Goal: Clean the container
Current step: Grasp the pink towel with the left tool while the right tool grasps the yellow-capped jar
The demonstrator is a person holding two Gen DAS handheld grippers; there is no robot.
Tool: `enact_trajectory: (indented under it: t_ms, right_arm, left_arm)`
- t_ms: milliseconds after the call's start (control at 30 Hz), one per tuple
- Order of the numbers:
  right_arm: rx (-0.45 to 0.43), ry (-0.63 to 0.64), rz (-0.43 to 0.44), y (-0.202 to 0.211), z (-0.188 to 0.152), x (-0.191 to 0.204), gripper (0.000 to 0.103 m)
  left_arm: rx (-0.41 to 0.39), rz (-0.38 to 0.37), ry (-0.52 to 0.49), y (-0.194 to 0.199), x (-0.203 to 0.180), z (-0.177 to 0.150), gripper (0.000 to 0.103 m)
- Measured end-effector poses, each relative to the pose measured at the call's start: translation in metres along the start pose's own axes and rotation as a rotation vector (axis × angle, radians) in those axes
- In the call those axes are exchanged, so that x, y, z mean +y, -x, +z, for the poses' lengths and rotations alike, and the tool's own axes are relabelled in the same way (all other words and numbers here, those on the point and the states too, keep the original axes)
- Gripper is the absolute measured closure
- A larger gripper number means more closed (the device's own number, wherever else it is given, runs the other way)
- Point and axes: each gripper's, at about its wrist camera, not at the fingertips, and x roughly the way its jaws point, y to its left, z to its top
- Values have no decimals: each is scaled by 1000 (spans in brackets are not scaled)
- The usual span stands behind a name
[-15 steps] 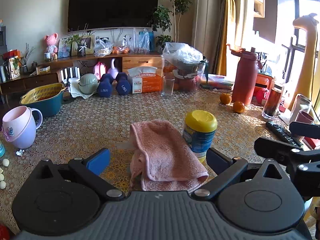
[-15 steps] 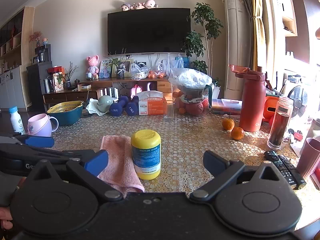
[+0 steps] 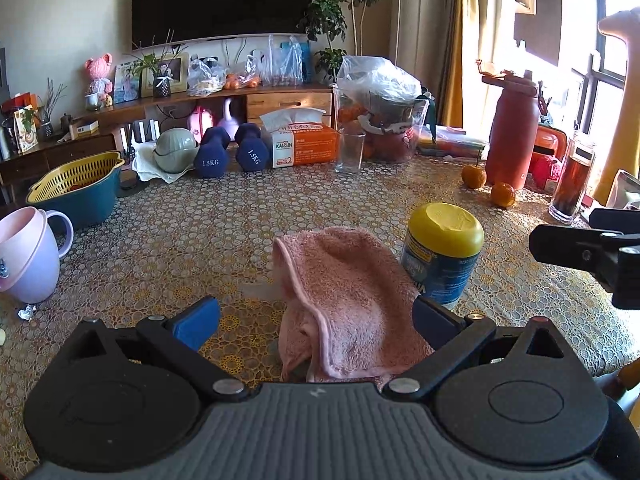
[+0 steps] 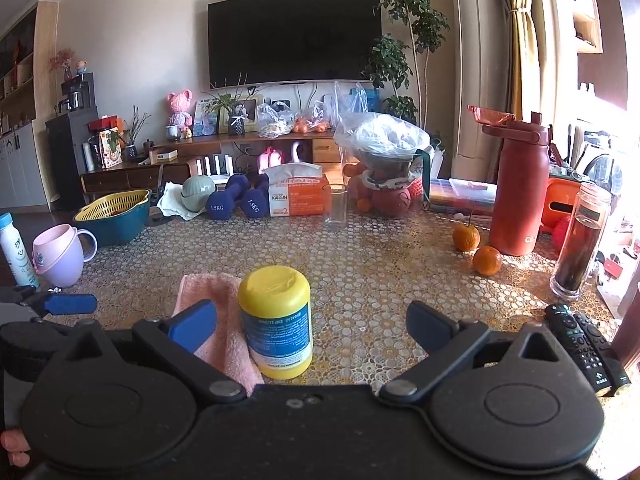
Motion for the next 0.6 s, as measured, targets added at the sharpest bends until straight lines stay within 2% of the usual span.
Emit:
enact_trajectory:
  t_ms: [267,400,600]
  right_arm:
    - [42,35,-16,-32,6,2,3]
    - [59,43,-1,-43,9,2,3]
    - [94,54,18,-61,9,7,3]
  left_arm:
    - [2,-40,-66,-21,-15,-1,0]
    - [30,-81,-83,-34,-21,-1,0]
    - [95,-87,-108,-69,-23,-6,0]
